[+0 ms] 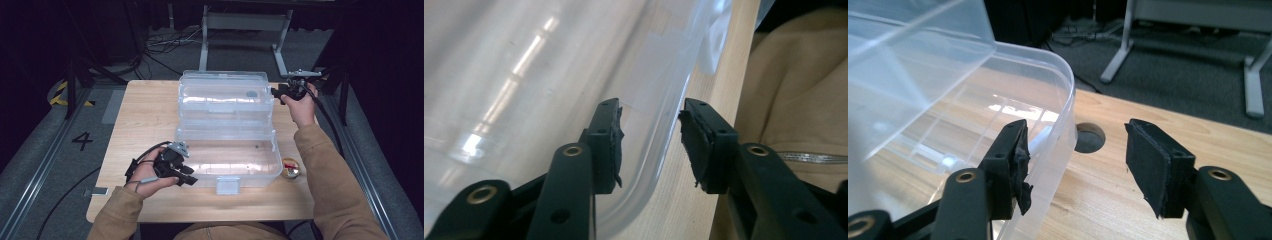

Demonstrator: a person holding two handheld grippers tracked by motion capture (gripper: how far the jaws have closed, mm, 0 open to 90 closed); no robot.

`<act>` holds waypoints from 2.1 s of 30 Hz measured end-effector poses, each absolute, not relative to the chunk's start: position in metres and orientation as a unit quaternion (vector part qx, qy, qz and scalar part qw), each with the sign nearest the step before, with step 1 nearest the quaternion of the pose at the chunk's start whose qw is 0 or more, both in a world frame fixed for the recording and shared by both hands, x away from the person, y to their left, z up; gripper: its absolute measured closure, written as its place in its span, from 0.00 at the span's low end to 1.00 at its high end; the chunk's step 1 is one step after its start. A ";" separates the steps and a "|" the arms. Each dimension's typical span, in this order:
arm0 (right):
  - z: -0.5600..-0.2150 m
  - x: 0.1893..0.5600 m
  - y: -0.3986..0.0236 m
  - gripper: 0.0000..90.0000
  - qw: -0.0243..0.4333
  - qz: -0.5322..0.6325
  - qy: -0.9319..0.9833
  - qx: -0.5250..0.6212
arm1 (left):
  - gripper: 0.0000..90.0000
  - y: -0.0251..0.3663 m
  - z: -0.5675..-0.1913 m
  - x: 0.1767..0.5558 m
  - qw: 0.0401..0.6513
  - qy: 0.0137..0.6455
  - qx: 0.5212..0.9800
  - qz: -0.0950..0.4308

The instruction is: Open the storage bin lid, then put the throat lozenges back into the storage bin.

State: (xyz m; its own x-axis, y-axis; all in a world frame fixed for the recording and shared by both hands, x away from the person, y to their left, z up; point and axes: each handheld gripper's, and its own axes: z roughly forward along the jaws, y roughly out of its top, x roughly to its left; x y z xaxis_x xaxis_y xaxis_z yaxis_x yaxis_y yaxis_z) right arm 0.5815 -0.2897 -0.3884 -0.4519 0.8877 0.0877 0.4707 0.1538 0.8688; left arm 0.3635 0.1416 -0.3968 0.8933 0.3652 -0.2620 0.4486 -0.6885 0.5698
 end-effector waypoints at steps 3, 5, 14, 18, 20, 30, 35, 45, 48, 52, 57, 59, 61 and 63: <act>-0.387 0.567 -0.299 0.39 0.246 0.454 0.714 0.473 | 0.62 0.156 -0.386 0.364 0.347 0.233 0.907 -0.051; -0.387 0.556 -0.304 0.30 0.252 0.453 0.716 0.468 | 0.60 0.166 -0.381 0.366 0.358 0.244 0.900 -0.040; -0.386 0.488 -0.305 0.36 0.304 0.498 0.708 0.397 | 0.49 0.196 -0.368 0.382 0.390 0.350 0.851 0.038; -0.387 0.477 -0.315 0.43 0.259 0.509 0.719 0.396 | 0.45 0.206 -0.365 0.391 0.399 0.382 0.832 0.056; -0.390 0.471 -0.322 0.44 0.227 0.519 0.719 0.402 | 0.45 0.207 -0.364 0.393 0.402 0.386 0.829 0.056; -0.386 0.439 -0.360 0.32 0.181 0.550 0.696 0.423 | 0.42 0.213 -0.360 0.412 0.423 0.404 0.808 0.075; -0.386 0.432 -0.364 0.20 0.153 0.511 0.715 0.451 | 0.42 0.216 -0.360 0.418 0.422 0.419 0.800 0.081; -0.386 0.422 -0.364 0.24 0.166 0.468 0.741 0.453 | 0.39 0.217 -0.363 0.424 0.418 0.421 0.802 0.073; -0.390 0.421 -0.361 0.25 0.155 0.453 0.759 0.441 | 0.39 0.216 -0.362 0.425 0.416 0.420 0.803 0.073; -0.392 0.421 -0.360 0.29 0.144 0.448 0.767 0.436 | 0.38 0.218 -0.361 0.425 0.418 0.420 0.802 0.075; -0.391 0.421 -0.360 0.34 0.151 0.436 0.778 0.427 | 0.38 0.221 -0.363 0.425 0.417 0.425 0.800 0.075; -0.392 0.421 -0.359 0.35 0.145 0.428 0.787 0.420 | 0.38 0.222 -0.363 0.425 0.416 0.426 0.800 0.075; -0.393 0.421 -0.358 0.37 0.136 0.418 0.796 0.417 | 0.38 0.222 -0.363 0.424 0.415 0.426 0.800 0.074; -0.394 0.421 -0.357 0.38 0.130 0.406 0.802 0.419 | 0.38 0.221 -0.363 0.424 0.416 0.426 0.800 0.074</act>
State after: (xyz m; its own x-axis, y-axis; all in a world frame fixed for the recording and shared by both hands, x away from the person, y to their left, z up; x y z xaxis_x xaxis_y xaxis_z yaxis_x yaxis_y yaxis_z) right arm 0.4208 -0.3570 -0.3942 -0.6152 0.7771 0.1327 0.5667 0.3189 0.7597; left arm 0.4244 0.2214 -0.3627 0.6265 0.7430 -0.2352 0.6199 -0.2921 0.7283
